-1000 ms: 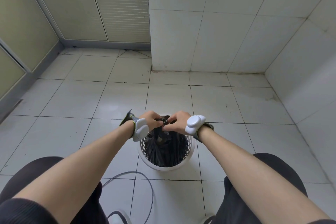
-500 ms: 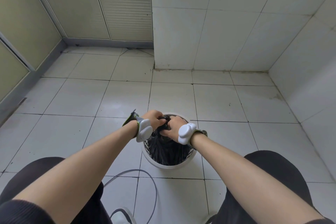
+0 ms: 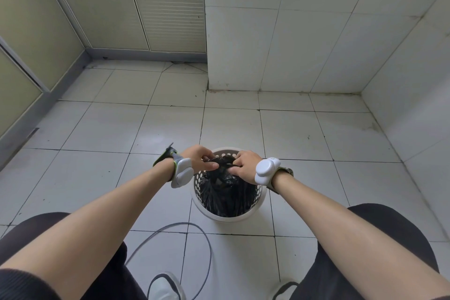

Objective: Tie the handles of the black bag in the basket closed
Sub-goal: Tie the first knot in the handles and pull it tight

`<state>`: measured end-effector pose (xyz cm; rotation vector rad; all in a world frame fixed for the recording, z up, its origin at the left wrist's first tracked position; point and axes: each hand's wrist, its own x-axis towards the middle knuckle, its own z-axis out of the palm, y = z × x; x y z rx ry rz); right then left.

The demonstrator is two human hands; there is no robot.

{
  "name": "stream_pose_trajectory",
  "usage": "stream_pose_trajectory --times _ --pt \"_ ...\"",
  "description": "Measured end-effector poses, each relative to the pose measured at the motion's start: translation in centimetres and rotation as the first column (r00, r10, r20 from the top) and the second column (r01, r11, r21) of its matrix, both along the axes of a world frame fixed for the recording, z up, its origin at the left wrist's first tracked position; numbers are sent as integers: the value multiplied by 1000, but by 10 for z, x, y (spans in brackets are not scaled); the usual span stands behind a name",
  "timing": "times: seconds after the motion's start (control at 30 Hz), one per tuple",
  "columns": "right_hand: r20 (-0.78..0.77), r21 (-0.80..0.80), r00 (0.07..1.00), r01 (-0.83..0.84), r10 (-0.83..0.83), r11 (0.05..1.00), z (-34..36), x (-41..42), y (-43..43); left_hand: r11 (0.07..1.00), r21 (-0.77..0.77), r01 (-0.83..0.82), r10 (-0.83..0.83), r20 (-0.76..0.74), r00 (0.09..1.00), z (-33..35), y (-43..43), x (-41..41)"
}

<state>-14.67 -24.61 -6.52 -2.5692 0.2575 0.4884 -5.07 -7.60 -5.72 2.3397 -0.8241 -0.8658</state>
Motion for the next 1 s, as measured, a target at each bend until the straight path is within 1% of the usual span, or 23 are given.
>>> stream_pose_trajectory --times 0.17,0.27,0.47,0.63,0.77,1.0 --pt "6 -35 1000 -5 5 999 -6 -5 -13 1000 -2 -3 3 7 1000 -8 10 2" --pt "-34 -103 998 -48 45 994 -8 -9 -19 1000 12 -2 2 52 999 -13 17 2" --pt "-86 -190 994 -81 66 978 -16 -16 -32 998 57 -9 6 58 998 -23 22 2" --pt "-127 -283 988 -118 84 952 -24 -23 -53 995 86 -47 42 58 997 -34 25 4" --pt "-187 -373 974 -191 127 908 -37 -28 -66 989 120 -81 74 66 995 -40 30 6" --pt "-242 -418 962 -223 129 880 -65 -34 -88 981 178 -75 66 54 996 -52 44 9"
